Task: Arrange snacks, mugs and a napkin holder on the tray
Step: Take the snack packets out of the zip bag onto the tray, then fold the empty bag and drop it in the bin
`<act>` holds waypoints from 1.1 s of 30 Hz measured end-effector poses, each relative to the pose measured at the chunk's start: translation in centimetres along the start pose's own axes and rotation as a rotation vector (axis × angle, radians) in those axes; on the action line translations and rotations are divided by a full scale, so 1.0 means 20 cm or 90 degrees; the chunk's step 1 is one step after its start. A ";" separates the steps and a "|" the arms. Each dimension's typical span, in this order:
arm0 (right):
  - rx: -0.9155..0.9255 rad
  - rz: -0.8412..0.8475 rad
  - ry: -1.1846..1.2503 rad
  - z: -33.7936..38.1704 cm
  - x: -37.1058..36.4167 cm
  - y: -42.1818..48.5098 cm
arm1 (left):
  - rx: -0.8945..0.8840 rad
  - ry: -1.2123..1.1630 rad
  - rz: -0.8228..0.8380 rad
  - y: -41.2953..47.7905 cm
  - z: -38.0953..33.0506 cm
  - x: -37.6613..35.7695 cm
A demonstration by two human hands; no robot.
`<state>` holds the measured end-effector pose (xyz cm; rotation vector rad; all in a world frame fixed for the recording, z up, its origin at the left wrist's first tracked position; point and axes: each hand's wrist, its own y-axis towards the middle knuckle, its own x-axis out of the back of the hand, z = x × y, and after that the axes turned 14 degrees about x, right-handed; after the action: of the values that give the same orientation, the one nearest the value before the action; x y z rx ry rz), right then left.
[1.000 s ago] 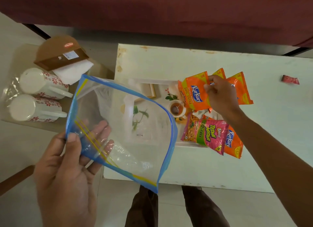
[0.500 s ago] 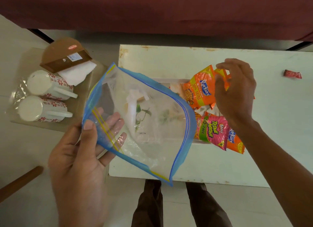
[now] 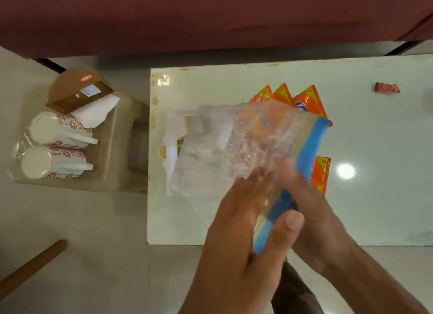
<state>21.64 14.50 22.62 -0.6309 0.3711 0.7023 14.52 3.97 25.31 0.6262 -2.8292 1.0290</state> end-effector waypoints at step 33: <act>0.121 0.001 -0.604 0.29 0.61 -0.38 | 0.130 -0.414 -0.007 0.17 -0.14 -0.55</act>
<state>36.27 19.53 23.81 -0.0710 -0.4384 0.8743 22.98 12.06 23.28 1.1865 -3.2564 1.3225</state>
